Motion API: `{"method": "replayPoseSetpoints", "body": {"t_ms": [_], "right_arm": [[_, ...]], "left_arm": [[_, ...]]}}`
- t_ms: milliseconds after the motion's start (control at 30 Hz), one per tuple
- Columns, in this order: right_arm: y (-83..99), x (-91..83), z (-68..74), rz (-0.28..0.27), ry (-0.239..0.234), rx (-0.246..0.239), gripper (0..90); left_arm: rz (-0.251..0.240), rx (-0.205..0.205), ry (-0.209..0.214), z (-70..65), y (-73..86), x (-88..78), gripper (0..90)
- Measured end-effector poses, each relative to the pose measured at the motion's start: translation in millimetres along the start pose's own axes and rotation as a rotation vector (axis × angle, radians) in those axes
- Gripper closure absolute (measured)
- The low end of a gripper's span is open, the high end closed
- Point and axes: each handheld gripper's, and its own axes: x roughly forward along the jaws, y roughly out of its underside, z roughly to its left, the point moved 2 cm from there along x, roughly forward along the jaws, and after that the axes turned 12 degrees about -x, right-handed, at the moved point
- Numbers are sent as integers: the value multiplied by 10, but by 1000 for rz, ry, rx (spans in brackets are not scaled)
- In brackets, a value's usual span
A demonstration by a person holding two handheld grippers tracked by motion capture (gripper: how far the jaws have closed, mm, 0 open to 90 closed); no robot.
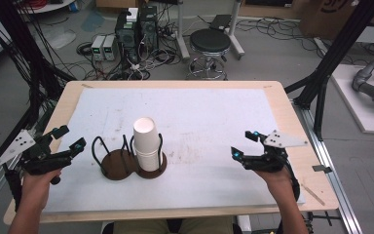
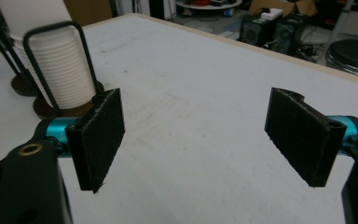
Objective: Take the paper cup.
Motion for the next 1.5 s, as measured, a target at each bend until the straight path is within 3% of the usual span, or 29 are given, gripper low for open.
{"method": "replayPoseSetpoints", "body": {"t_ms": [33,100,133,167,267,400,633,667,967,1067,1267,1500], "right_arm": [[0,0,0,0,0,0,203],[-199,138,39,-13,-44,-34,203],[-199,138,39,-13,-44,-34,203],[-341,230,70,-23,-74,-51,203],[-479,320,107,-30,-107,-66,203],[-794,571,223,-28,-188,-119,203],[-1089,860,379,-5,-278,-176,203],[-1162,945,436,6,-309,-192,203],[-1432,1238,644,27,-404,-233,204],[-1545,1385,765,53,-441,-269,204],[-1639,1595,863,104,-472,-305,204],[-1657,1702,913,137,-486,-311,216]], "left_arm": [[3,1,6,-4,8,5,162],[17,7,6,-20,37,28,162],[17,7,6,-20,37,28,162],[22,7,8,-26,49,41,162],[25,9,8,-32,54,48,162],[29,15,10,-38,59,52,162],[26,12,15,-40,59,42,162],[26,13,18,-46,58,45,162],[34,20,34,-75,65,64,162],[33,20,37,-83,64,66,162],[37,18,50,-98,72,76,162],[42,16,52,-98,81,83,162]]}}
